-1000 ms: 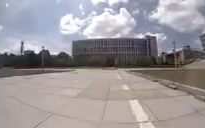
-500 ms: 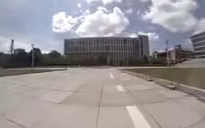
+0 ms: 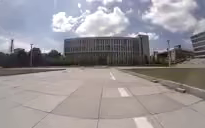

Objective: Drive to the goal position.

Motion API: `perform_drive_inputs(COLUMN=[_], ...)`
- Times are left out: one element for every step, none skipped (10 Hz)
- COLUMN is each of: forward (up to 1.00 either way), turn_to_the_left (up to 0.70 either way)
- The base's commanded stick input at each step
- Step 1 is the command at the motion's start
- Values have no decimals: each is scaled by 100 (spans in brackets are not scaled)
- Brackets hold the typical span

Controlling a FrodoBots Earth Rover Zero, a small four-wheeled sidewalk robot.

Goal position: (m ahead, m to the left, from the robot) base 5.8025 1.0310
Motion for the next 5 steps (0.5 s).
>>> perform_drive_inputs(forward=[70, 70, 70, 70, 70], turn_to_the_left=[0, 0, 0, 0, 0])
